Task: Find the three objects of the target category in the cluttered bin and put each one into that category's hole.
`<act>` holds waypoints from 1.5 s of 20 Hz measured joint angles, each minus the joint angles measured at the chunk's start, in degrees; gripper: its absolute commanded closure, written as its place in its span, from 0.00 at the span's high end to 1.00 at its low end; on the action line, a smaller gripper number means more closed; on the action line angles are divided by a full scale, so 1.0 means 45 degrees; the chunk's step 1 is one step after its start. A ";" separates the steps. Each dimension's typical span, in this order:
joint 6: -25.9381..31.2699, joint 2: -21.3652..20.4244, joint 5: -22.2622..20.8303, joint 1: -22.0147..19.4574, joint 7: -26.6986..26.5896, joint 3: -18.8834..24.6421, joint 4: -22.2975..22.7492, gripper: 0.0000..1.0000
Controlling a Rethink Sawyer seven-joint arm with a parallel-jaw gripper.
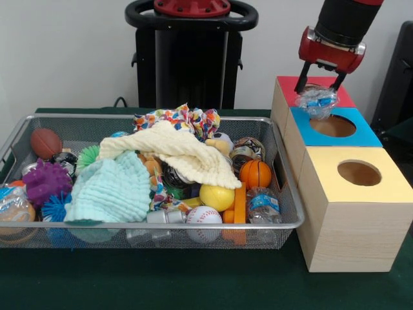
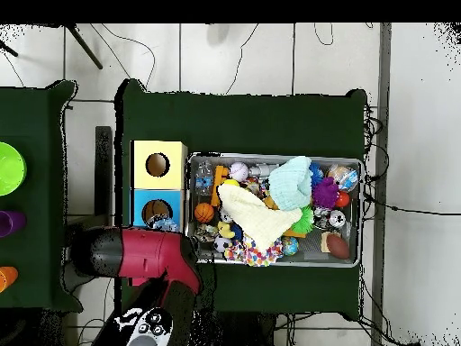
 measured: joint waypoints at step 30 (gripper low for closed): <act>0.0003 -0.0147 -0.0008 0.0000 0.0000 -0.0007 -0.0216 1.00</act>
